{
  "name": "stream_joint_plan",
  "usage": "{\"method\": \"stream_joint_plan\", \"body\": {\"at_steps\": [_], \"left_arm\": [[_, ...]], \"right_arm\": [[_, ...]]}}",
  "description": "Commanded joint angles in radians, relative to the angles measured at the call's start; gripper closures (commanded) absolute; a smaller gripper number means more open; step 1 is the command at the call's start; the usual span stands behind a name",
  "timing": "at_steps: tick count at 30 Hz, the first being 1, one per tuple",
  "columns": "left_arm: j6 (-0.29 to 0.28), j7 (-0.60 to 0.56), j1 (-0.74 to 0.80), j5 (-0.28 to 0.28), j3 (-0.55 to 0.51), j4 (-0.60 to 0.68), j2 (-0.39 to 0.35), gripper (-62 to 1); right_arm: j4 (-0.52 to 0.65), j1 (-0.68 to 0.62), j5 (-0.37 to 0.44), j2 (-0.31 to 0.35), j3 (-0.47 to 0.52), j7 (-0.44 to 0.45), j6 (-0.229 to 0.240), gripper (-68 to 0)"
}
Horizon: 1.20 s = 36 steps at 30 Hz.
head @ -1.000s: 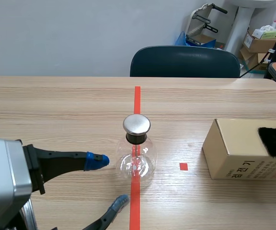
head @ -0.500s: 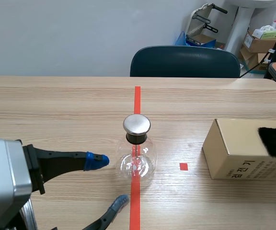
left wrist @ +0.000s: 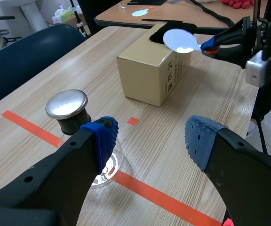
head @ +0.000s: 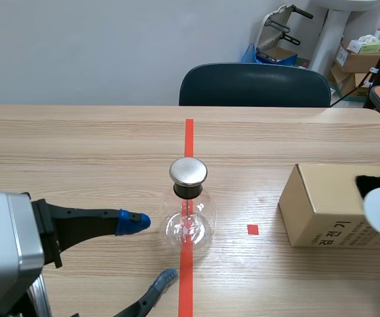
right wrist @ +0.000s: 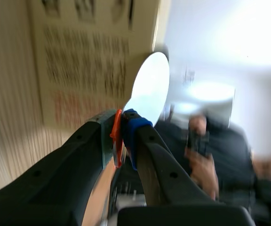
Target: Do the electroscope experiment
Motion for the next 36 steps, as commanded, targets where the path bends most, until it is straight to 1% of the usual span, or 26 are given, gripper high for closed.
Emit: {"method": "stream_joint_plan", "body": {"at_steps": [1, 2, 3, 4, 5, 6, 10, 11, 12, 13, 14, 18, 19, 20, 21, 22, 26, 28, 30, 31, 36], "left_arm": [[0.001, -0.011, -0.003, -0.003, -0.001, 0.011, 0.005, -34.1], [0.001, -0.011, -0.003, -0.003, -0.001, 0.011, 0.005, -34.1], [0.001, -0.011, -0.003, -0.003, -0.001, 0.011, 0.005, -34.1], [0.001, -0.011, -0.003, -0.003, -0.001, 0.011, 0.005, -34.1], [0.001, -0.011, -0.003, -0.003, -0.001, 0.011, 0.005, -34.1], [0.001, -0.011, -0.003, -0.003, -0.001, 0.011, 0.005, -34.1], [0.001, -0.011, -0.003, -0.003, -0.001, 0.011, 0.005, -34.1], [0.001, -0.011, -0.003, -0.003, -0.001, 0.011, 0.005, -34.1], [0.001, -0.011, -0.003, -0.003, -0.001, 0.011, 0.005, -34.1], [0.001, -0.011, -0.003, -0.003, -0.001, 0.011, 0.005, -34.1], [0.001, -0.011, -0.003, -0.003, -0.001, 0.011, 0.005, -34.1], [0.001, -0.011, -0.003, -0.003, -0.001, 0.011, 0.005, -34.1], [0.001, -0.011, -0.003, -0.003, -0.001, 0.011, 0.005, -34.1], [0.001, -0.011, -0.003, -0.003, -0.001, 0.011, 0.005, -34.1], [0.001, -0.011, -0.003, -0.003, -0.001, 0.011, 0.005, -34.1], [0.001, -0.011, -0.003, -0.003, -0.001, 0.011, 0.005, -34.1], [0.001, -0.011, -0.003, -0.003, -0.001, 0.011, 0.005, -34.1], [0.001, -0.011, -0.003, -0.003, -0.001, 0.011, 0.005, -34.1], [0.001, -0.011, -0.003, -0.003, -0.001, 0.011, 0.005, -34.1], [0.001, -0.011, -0.003, -0.003, -0.001, 0.011, 0.005, -34.1], [0.001, -0.011, -0.003, -0.003, -0.001, 0.011, 0.005, -34.1]], "right_arm": [[0.005, 0.001, 0.01, 0.014, 0.007, -0.098, 0.003, -1.7], [0.005, 0.001, 0.01, 0.014, 0.007, -0.155, 0.003, -1.7], [0.005, 0.001, 0.01, 0.014, 0.007, -0.193, 0.003, -1.7], [0.005, 0.001, 0.01, 0.014, 0.007, -0.208, 0.003, -1.7], [0.005, 0.001, 0.008, 0.014, 0.007, -0.198, 0.003, -1.7], [0.005, 0.002, 0.005, 0.014, 0.006, -0.16, 0.003, -1.7], [0.005, 0.007, 0.005, 0.014, 0.006, 0.071, 0.004, -1.7], [0.005, 0.007, 0.005, 0.013, 0.006, 0.101, 0.004, -1.7], [0.005, 0.007, 0.006, 0.013, 0.006, 0.108, 0.004, -1.7], [0.005, 0.007, 0.006, 0.013, 0.006, 0.1, 0.004, -1.7], [0.005, 0.007, 0.007, 0.013, 0.006, 0.067, 0.004, -1.7], [0.005, 0.007, 0.006, 0.011, 0.006, -0.151, 0.004, -1.7], [0.005, 0.007, 0.006, 0.011, 0.007, -0.182, 0.004, -1.7], [0.005, 0.007, 0.006, 0.012, 0.007, -0.187, 0.004, -1.7], [0.005, 0.007, 0.006, 0.012, 0.007, -0.174, 0.004, -1.7], [0.005, 0.008, 0.005, 0.012, 0.006, -0.143, 0.004, -1.7], [0.005, 0.01, 0.005, 0.012, 0.006, 0.058, 0.004, -1.7], [0.005, 0.01, 0.005, 0.011, 0.006, 0.112, 0.004, -1.7], [0.005, 0.01, 0.005, 0.011, 0.007, 0.111, 0.004, -1.7], [0.005, 0.009, 0.006, 0.011, 0.007, 0.093, 0.004, -1.7], [0.005, 0.01, 0.006, 0.011, 0.007, -0.075, 0.004, -1.7]]}}
